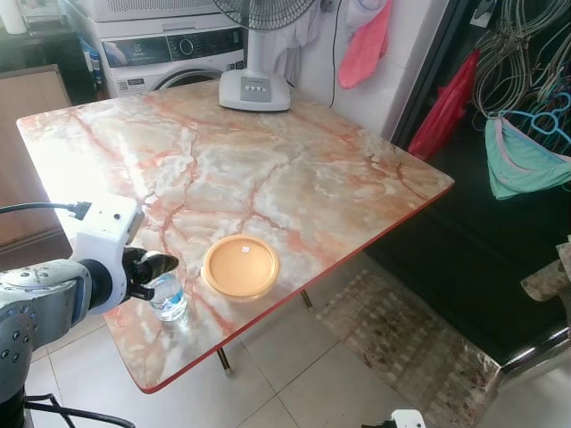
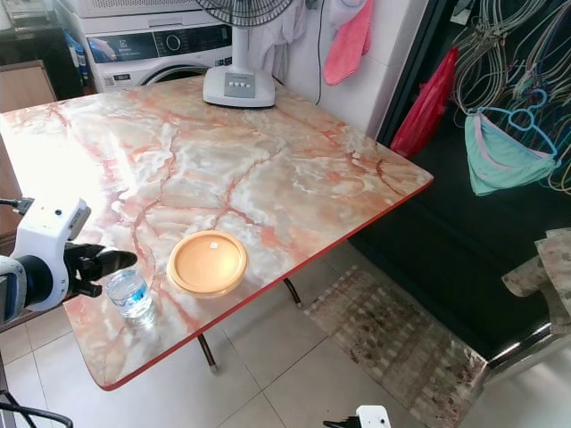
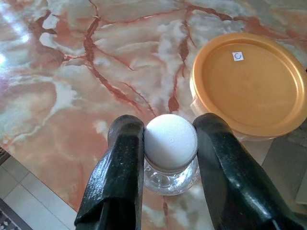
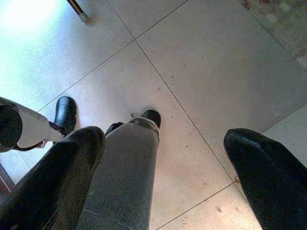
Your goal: Restocking fridge
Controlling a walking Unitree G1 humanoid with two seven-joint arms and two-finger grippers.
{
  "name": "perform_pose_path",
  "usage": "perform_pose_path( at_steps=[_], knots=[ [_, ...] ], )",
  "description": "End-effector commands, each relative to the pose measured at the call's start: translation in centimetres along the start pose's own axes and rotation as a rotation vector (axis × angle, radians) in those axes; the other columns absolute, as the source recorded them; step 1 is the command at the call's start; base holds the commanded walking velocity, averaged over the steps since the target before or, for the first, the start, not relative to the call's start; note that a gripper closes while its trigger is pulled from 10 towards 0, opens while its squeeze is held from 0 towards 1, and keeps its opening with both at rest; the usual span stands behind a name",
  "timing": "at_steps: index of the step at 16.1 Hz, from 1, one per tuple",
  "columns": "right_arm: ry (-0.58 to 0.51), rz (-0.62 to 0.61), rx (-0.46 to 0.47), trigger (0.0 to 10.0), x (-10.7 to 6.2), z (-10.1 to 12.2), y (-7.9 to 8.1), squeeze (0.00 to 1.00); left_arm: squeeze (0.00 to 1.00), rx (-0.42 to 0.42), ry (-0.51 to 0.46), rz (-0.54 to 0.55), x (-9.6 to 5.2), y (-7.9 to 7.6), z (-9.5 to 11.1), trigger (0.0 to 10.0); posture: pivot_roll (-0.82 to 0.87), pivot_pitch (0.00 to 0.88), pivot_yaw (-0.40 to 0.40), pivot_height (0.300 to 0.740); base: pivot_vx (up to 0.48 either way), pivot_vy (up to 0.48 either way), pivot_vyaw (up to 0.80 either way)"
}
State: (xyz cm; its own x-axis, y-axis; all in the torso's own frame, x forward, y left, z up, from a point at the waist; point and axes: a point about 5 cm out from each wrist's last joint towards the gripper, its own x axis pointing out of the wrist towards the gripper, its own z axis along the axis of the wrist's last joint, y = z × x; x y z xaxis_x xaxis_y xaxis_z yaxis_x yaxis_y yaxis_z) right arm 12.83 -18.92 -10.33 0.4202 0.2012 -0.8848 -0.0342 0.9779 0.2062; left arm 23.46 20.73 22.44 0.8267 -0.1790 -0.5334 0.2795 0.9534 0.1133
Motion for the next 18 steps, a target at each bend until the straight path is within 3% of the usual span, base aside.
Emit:
perform_pose_path(
  at_steps=[1,8,13,18],
  knots=[
    [0.006,-0.010,-0.010,10.0,-0.2,-0.1,-0.5,0.00,0.00,0.008,0.017,0.004,0.0,-0.2,-0.3,0.0,0.26,0.000,-0.127,0.740,0.000,0.000,0.00],
    [0.011,-0.009,-0.015,10.0,-0.2,-0.1,-0.6,0.00,0.00,-0.021,0.017,-0.020,0.4,-0.6,-0.4,0.0,0.25,0.000,-0.128,0.740,0.000,0.000,0.00],
    [0.013,-0.004,-0.020,10.0,-0.2,0.0,-0.5,0.00,0.00,-0.094,-0.061,-0.002,0.4,-0.2,0.7,0.0,0.26,0.000,-0.132,0.740,0.000,0.000,0.00],
    [0.011,-0.002,-0.019,10.0,-0.2,0.0,-0.5,0.00,0.00,-0.067,-0.084,0.026,0.0,0.2,1.5,0.0,0.26,0.000,-0.132,0.740,0.000,0.000,0.00]
  ],
)
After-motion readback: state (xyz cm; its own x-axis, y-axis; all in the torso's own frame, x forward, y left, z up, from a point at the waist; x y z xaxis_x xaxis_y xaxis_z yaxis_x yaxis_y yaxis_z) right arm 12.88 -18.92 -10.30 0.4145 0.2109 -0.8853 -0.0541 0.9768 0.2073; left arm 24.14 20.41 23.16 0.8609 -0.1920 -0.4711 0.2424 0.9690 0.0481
